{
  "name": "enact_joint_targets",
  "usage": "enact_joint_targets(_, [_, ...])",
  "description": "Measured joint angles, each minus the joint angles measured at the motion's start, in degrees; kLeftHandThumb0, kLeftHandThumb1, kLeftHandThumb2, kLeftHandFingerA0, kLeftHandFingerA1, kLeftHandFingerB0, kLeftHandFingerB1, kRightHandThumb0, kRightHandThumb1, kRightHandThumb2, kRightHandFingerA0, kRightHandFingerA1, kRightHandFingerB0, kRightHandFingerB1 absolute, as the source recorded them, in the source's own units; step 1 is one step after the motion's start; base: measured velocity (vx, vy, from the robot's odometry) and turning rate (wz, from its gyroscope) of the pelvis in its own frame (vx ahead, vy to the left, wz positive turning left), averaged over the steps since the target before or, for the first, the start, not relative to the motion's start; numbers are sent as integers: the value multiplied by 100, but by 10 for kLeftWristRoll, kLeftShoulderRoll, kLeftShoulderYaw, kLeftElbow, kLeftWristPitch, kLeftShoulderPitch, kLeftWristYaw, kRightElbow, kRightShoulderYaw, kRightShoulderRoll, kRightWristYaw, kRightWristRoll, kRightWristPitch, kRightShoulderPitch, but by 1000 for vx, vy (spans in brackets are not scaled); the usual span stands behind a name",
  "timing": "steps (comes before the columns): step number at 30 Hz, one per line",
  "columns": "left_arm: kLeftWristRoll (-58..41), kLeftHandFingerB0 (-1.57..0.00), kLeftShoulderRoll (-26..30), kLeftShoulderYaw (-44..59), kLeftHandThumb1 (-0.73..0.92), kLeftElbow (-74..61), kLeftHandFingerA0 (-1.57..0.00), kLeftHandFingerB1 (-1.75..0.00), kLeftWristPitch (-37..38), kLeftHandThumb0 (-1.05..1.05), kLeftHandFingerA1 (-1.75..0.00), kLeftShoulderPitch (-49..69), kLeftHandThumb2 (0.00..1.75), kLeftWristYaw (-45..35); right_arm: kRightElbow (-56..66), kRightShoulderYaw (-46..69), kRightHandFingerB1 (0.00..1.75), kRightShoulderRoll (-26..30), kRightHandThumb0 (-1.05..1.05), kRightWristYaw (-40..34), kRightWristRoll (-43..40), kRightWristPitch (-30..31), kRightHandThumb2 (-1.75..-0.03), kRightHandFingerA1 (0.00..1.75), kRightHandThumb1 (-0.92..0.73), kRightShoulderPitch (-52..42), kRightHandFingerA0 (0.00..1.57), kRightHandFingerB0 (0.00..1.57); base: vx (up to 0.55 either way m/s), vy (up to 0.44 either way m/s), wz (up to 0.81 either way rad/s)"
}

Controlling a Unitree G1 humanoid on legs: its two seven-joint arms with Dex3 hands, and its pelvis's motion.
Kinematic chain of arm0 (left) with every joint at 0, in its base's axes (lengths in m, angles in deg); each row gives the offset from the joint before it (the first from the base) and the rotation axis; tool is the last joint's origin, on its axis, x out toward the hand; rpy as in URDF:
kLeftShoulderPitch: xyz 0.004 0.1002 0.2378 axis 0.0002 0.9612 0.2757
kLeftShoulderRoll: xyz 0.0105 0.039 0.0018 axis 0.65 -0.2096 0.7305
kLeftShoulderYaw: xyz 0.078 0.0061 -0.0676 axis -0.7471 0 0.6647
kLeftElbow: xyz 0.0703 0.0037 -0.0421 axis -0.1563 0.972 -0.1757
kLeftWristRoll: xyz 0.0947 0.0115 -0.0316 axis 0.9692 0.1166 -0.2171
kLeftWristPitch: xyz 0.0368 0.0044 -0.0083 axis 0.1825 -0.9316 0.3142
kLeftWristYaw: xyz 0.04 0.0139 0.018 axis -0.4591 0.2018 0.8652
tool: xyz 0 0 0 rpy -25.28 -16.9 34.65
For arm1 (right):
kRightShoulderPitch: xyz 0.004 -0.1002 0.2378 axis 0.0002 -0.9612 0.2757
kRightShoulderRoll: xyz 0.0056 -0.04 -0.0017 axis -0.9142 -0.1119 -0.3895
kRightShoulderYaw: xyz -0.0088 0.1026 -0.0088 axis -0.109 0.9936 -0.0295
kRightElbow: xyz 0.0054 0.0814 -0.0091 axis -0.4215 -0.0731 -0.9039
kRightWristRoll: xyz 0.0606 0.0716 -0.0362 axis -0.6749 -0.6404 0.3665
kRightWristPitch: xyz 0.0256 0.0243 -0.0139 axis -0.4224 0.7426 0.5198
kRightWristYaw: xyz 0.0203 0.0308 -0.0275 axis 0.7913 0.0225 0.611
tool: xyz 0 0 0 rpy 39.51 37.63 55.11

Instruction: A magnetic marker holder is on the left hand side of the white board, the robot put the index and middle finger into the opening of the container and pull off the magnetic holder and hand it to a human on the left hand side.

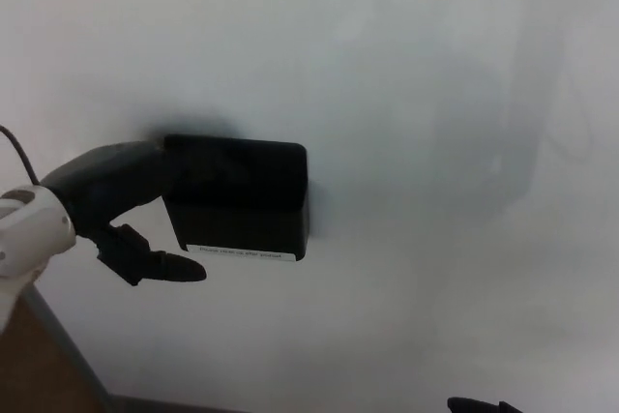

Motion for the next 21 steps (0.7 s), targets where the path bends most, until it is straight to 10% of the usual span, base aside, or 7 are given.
enact_joint_targets(2, [6, -31, -1, -4, 51, -1, -36, -31, -9, -72, -33, -6, 57, -3, 0, 0, 44, 0, -54, 0, 0, 0, -62, 48, -72, 2, 77, 67, 0, 0, 0])
enact_joint_targets(4, [9, -16, -2, -6, 38, -2, -35, -39, -13, -62, -50, -9, 83, -5, 0, 0, 45, 0, -53, 0, 0, 0, -62, 48, -72, 3, 75, 67, 0, 0, 0])
enact_joint_targets(21, [63, -23, -18, -78, 45, 2, -32, -38, -56, -78, -43, -77, 79, -51, 2, 5, 45, 1, -53, 2, -1, 0, -62, 48, -72, 11, 77, 67, 0, 0, 0])
